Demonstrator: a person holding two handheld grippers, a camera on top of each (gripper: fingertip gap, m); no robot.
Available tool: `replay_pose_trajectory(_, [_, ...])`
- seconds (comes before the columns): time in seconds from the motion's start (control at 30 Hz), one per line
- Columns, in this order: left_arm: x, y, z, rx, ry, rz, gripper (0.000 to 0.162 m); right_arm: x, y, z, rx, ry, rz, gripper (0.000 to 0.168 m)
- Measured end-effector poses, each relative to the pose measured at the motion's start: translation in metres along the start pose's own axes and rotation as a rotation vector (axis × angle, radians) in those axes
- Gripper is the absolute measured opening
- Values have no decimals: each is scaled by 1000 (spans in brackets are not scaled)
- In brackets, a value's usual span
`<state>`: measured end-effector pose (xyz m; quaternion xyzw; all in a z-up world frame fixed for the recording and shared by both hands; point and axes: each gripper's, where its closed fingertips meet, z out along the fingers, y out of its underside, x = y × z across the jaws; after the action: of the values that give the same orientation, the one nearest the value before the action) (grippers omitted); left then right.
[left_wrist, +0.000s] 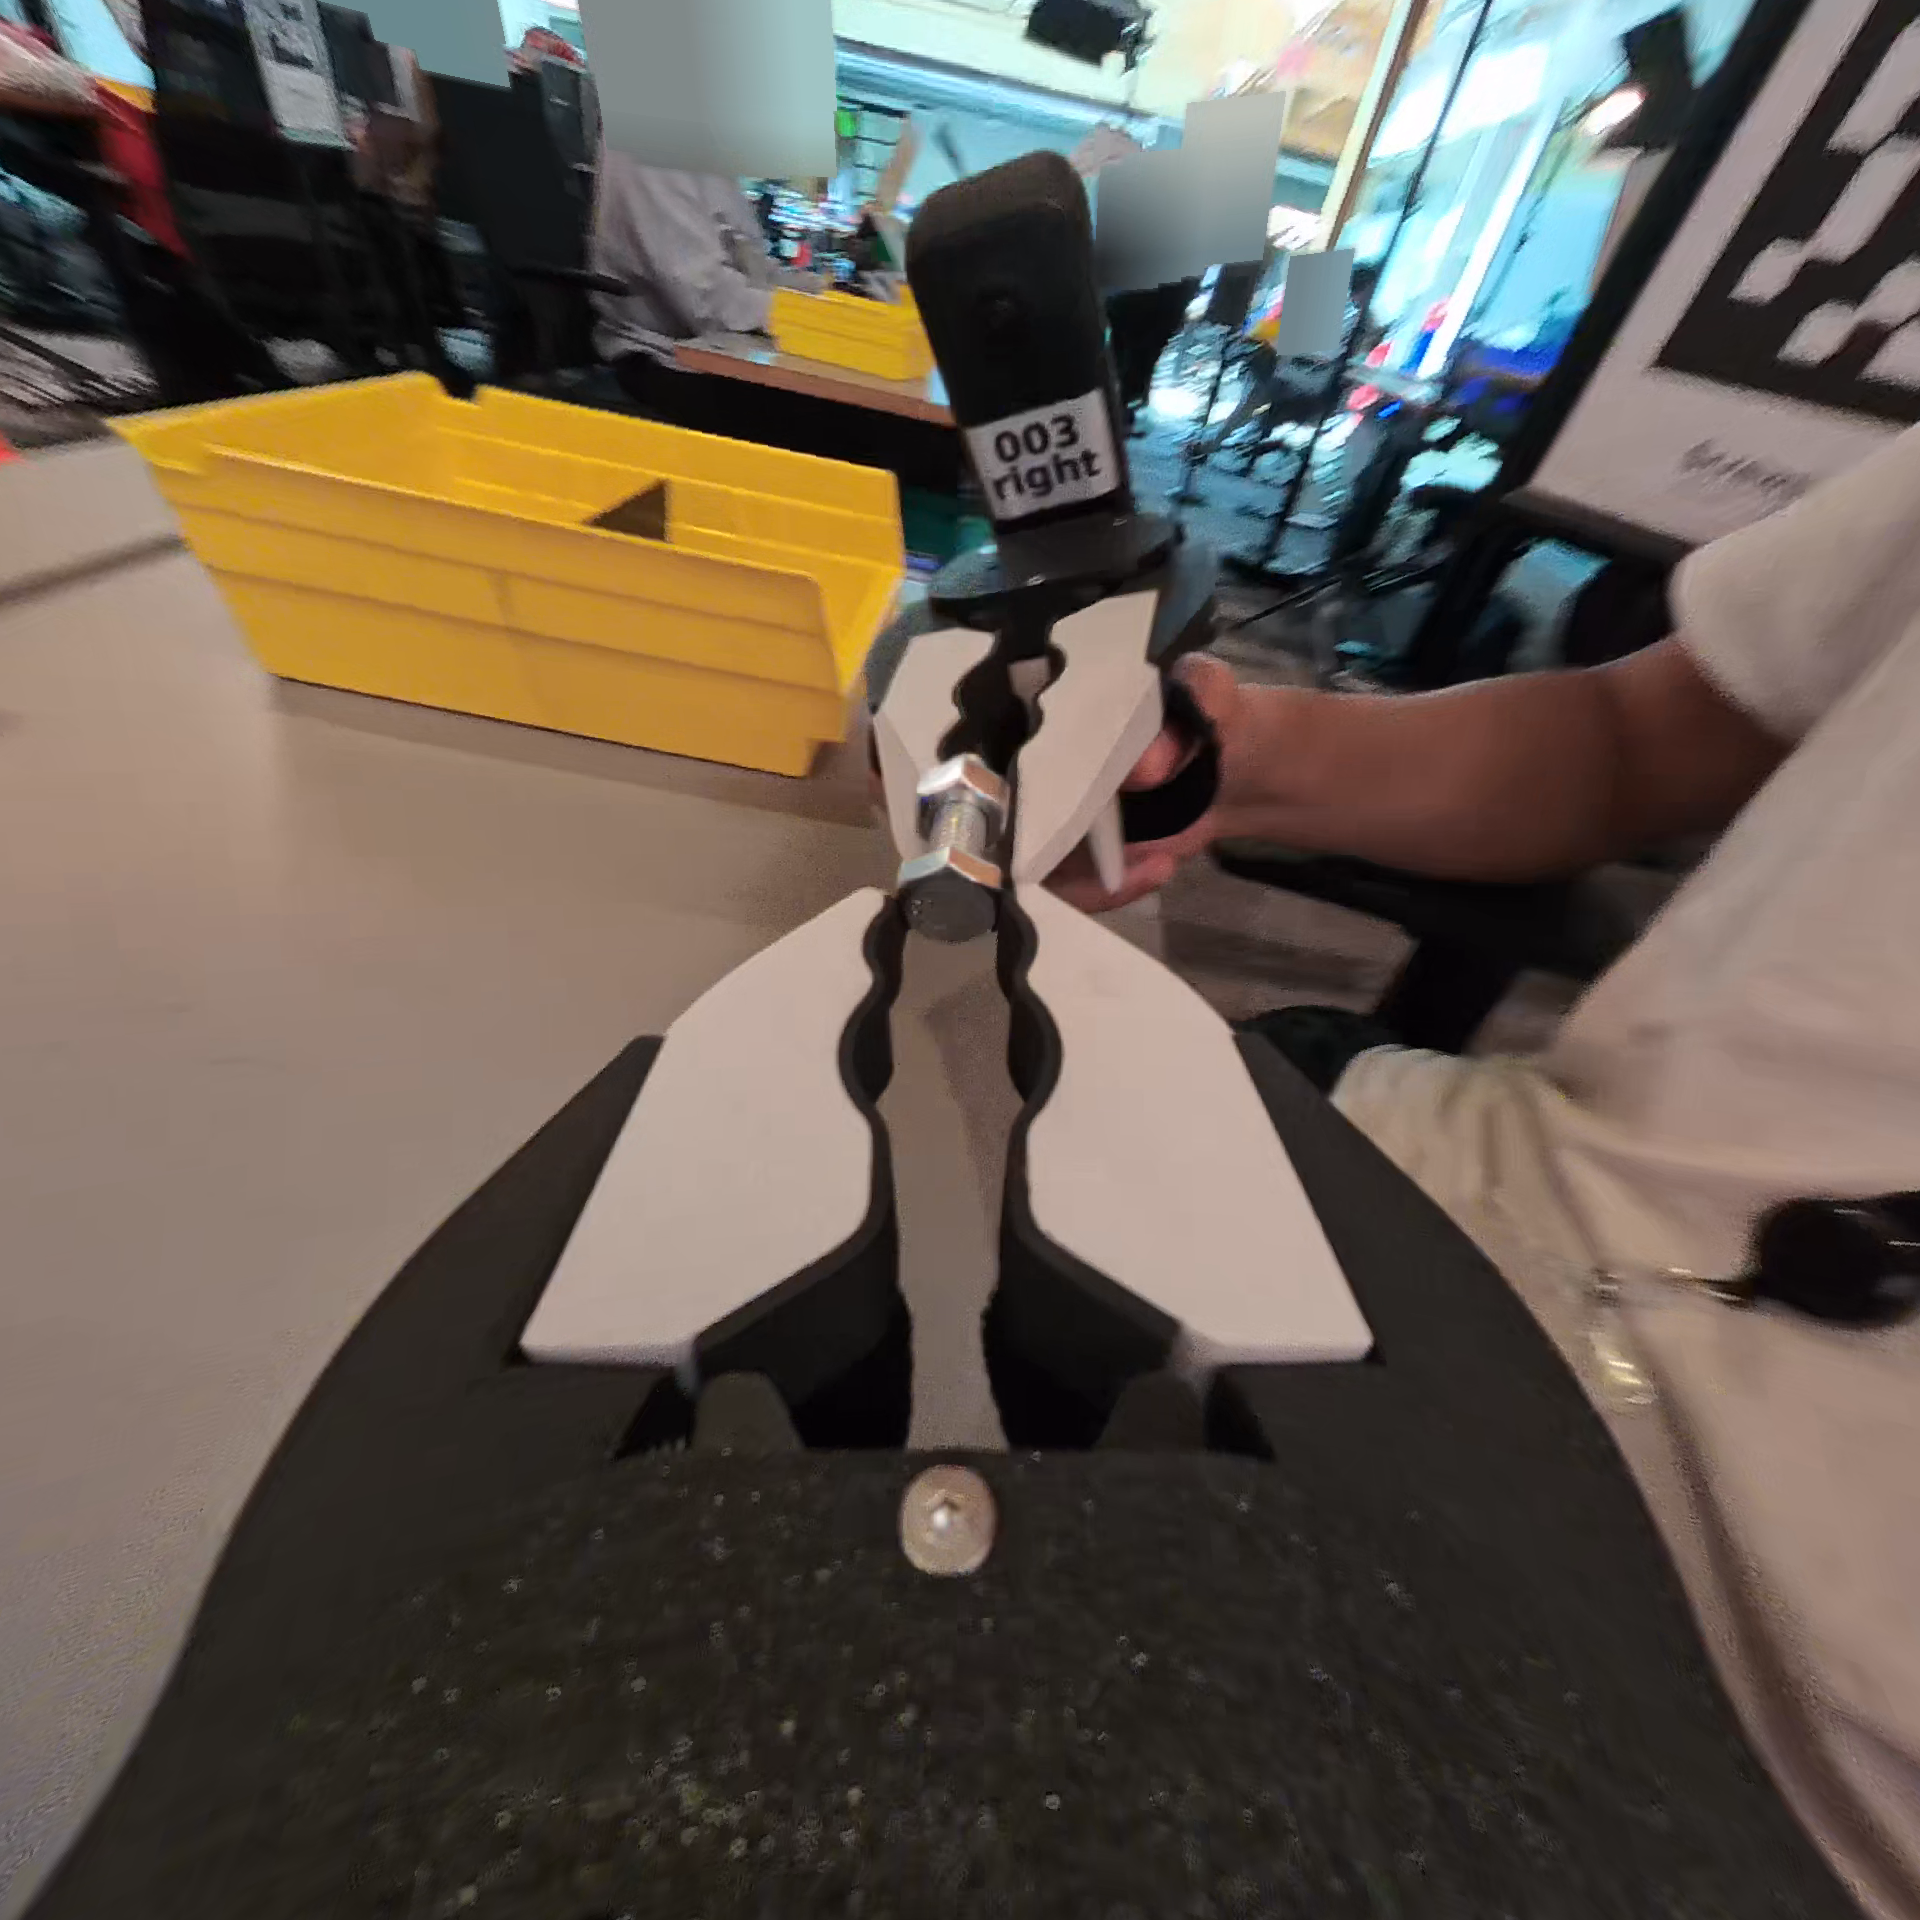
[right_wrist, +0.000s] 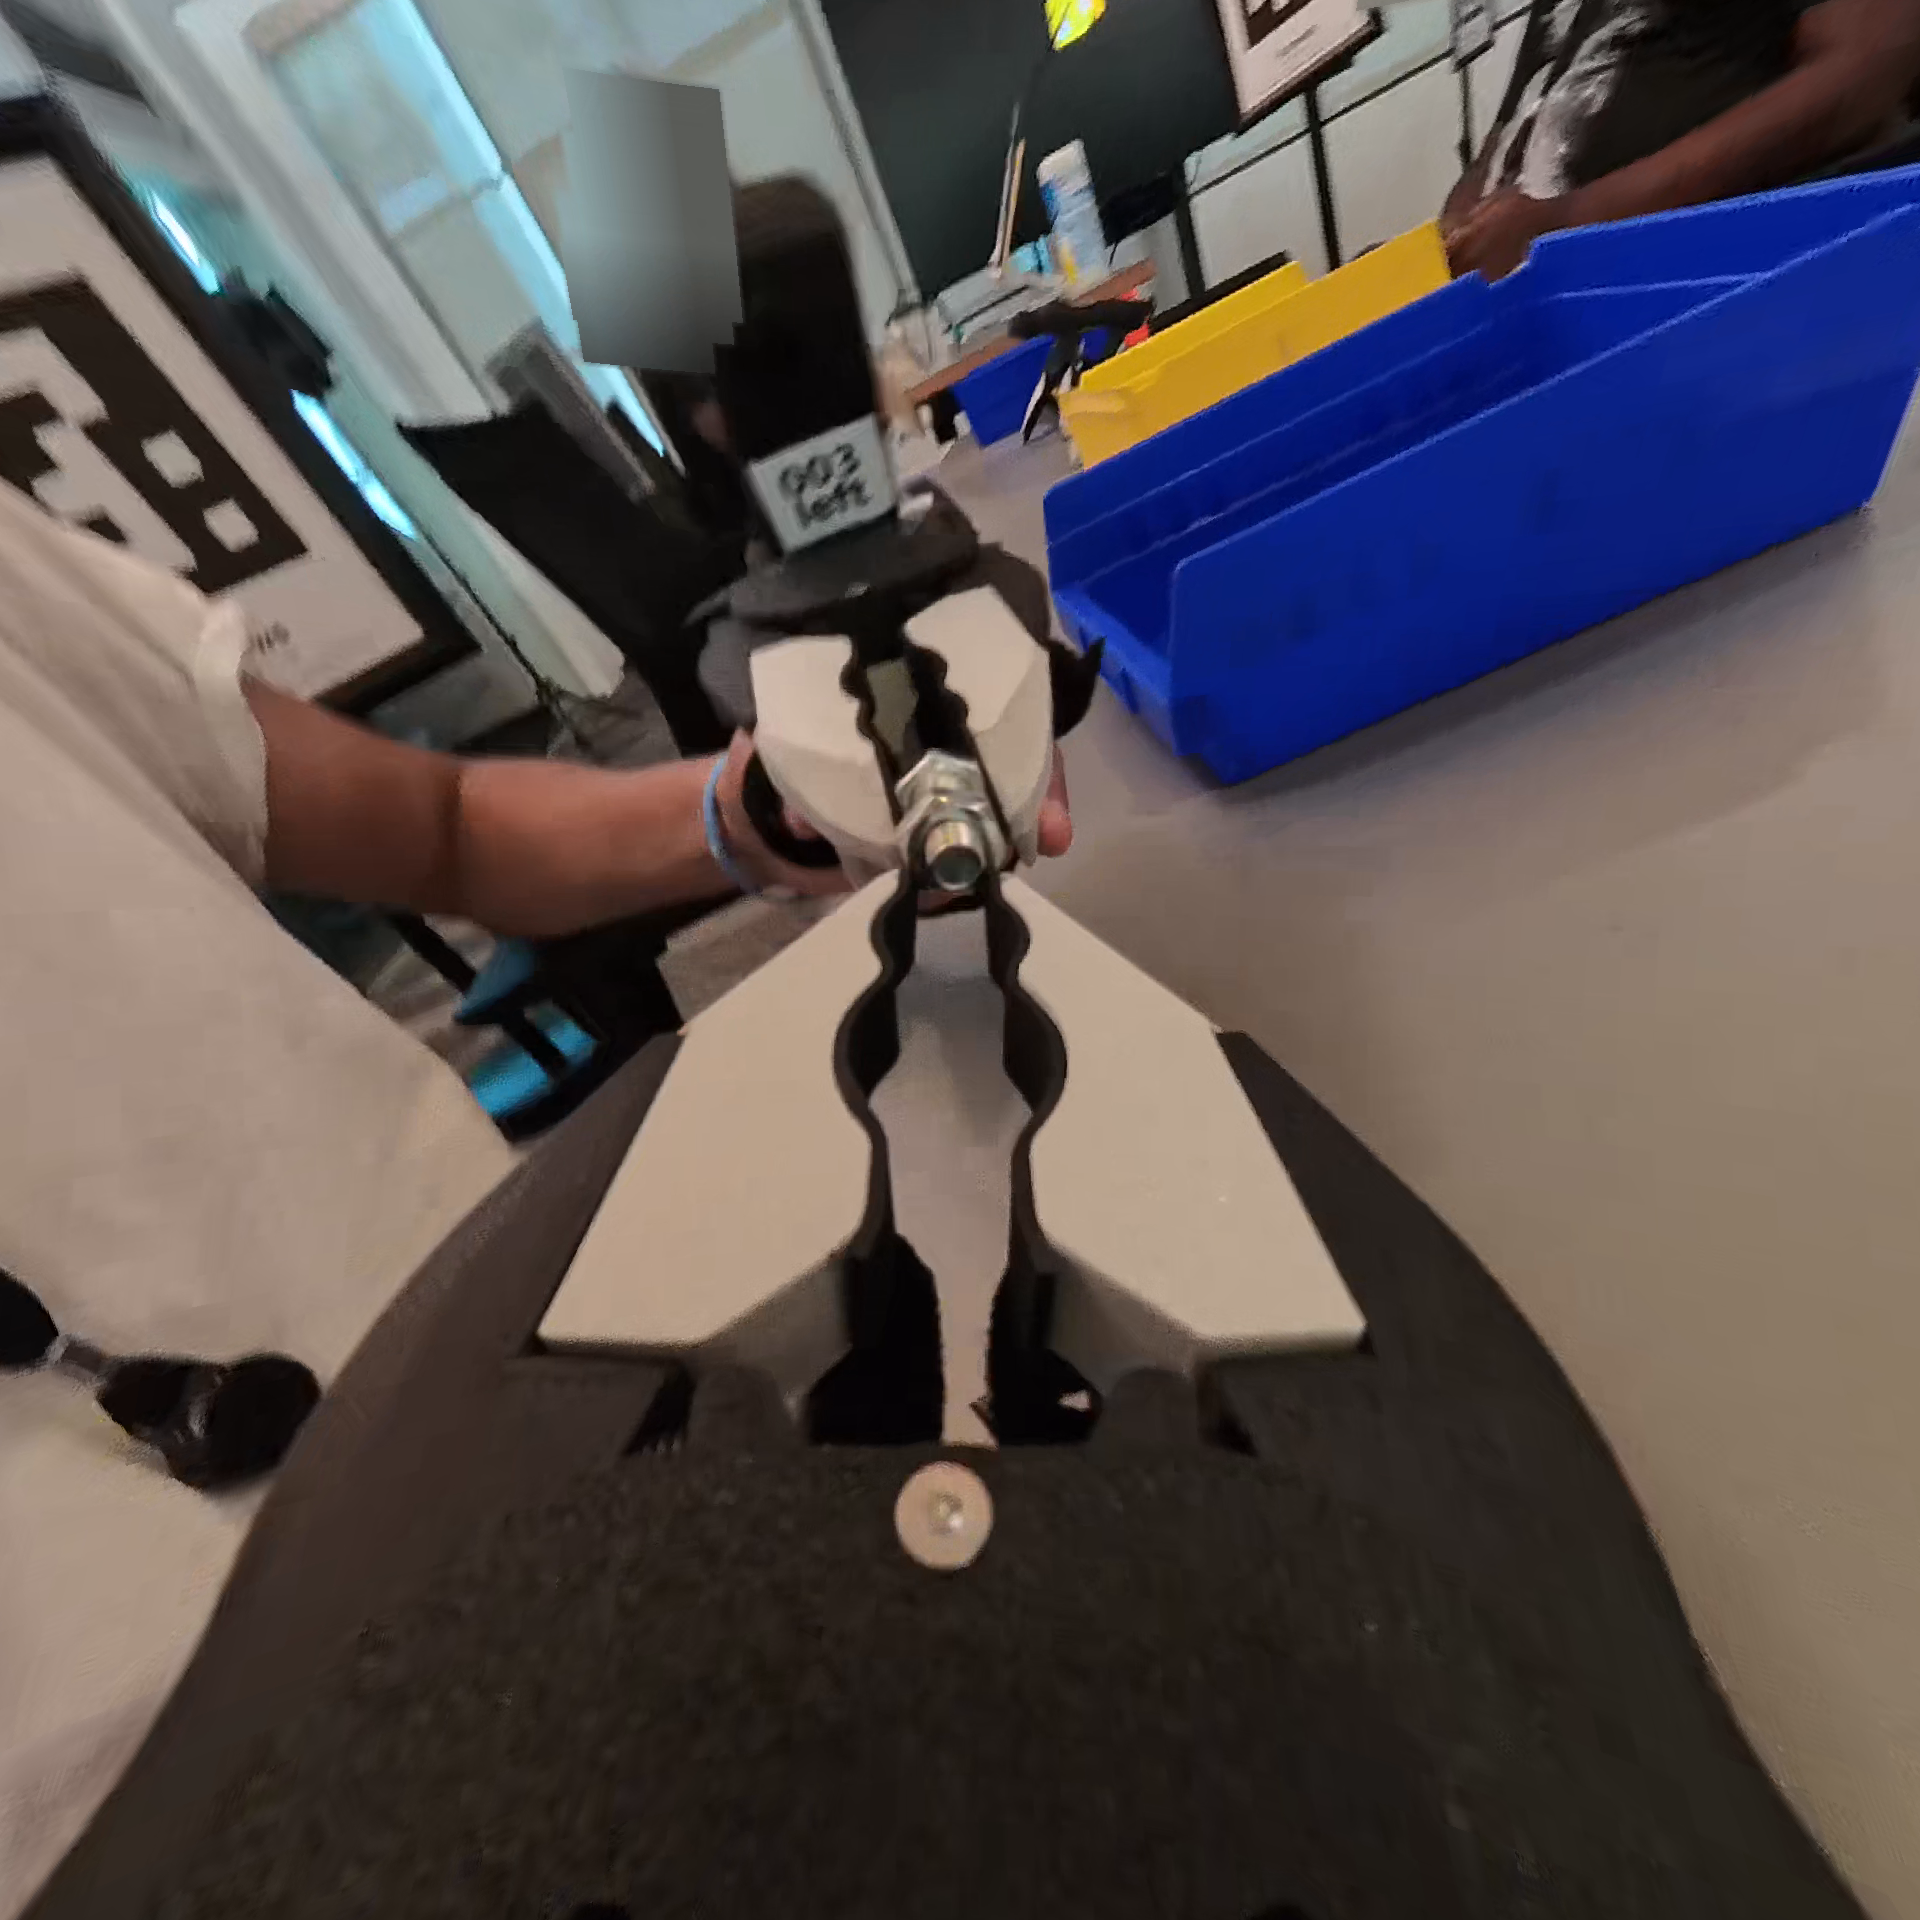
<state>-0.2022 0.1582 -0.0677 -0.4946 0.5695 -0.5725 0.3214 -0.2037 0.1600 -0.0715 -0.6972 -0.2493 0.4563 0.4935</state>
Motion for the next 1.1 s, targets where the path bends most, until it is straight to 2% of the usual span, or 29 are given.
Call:
replay_pose_trajectory(0.1, [0,4,0,-18,45,-44,17,1,3,-1,0,-3,-26,13])
replay_pose_trajectory(0.2, [-1,6,-3,-41,32,5,17,-2,6,1,-6,-54,57,36])
replay_pose_trajectory(0.27, [-3,7,-4,-52,18,24,17,-3,4,0,15,-103,143,40])
replay_pose_trajectory(0.37, [-6,11,-4,-79,-13,68,17,-1,-6,-5,75,-161,289,36])
replay_pose_trajectory(0.5, [-10,17,-2,-134,-79,185,17,6,-1,-4,65,-191,438,31])
replay_pose_trajectory(0.63, [-10,18,-1,-140,-94,200,17,10,6,-1,36,-158,439,16])
replay_pose_trajectory(0.83, [-6,11,-1,-92,-75,224,17,5,2,-2,25,-135,332,16])
replay_pose_trajectory(1.1, [-1,6,-2,-58,-101,350,17,-2,3,-2,60,-383,762,16])
